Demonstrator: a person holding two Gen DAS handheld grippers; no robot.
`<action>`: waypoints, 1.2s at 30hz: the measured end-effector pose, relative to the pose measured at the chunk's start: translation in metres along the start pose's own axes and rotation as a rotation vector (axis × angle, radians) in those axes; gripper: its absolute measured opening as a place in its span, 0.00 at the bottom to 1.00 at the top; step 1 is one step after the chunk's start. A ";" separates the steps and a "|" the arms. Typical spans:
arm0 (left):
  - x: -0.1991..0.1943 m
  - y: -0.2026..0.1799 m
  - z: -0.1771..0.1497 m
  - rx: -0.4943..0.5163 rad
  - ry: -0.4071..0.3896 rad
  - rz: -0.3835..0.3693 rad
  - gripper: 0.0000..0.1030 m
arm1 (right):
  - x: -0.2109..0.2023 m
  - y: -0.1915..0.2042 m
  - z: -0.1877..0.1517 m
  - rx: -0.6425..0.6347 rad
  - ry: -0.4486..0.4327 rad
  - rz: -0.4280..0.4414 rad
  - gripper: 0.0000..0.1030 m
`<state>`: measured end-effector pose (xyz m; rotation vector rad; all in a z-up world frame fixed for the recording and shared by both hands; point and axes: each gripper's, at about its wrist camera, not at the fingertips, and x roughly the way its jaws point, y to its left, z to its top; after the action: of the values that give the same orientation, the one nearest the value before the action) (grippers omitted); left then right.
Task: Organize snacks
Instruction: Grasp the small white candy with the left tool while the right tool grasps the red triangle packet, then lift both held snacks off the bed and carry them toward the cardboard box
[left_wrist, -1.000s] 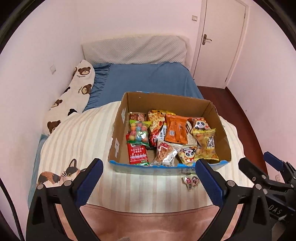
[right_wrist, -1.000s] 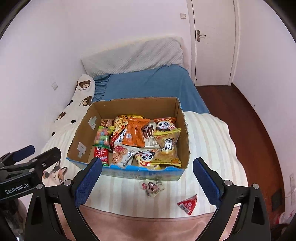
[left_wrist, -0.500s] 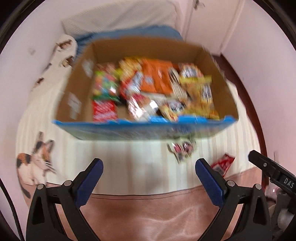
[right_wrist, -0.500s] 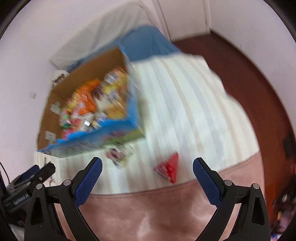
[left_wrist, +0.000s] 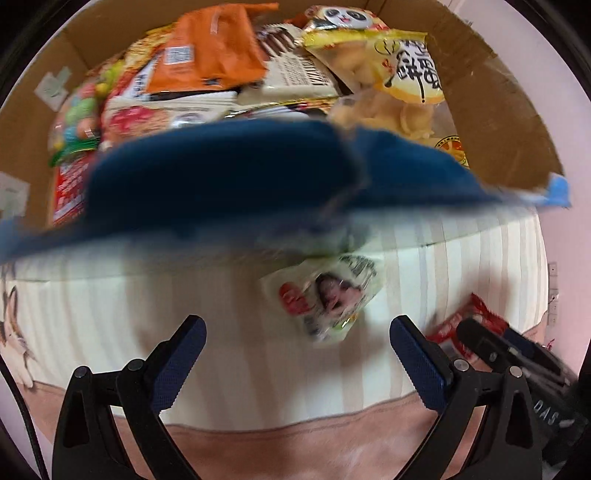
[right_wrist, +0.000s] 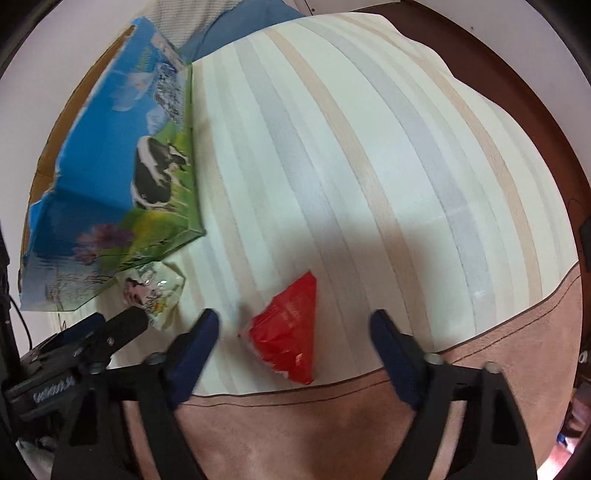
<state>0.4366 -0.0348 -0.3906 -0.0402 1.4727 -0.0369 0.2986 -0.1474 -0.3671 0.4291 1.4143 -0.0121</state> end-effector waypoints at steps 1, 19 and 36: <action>0.003 -0.002 0.001 -0.001 0.003 -0.003 0.99 | 0.001 -0.001 0.000 0.001 0.007 0.014 0.70; 0.008 0.000 -0.052 0.007 -0.010 -0.003 0.52 | 0.015 0.032 -0.017 -0.169 0.094 0.020 0.39; 0.039 0.041 -0.149 -0.071 0.204 -0.068 0.56 | 0.047 0.053 -0.105 -0.285 0.266 0.039 0.39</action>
<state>0.2917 0.0039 -0.4465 -0.1484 1.6765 -0.0447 0.2209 -0.0560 -0.4071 0.2265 1.6399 0.2849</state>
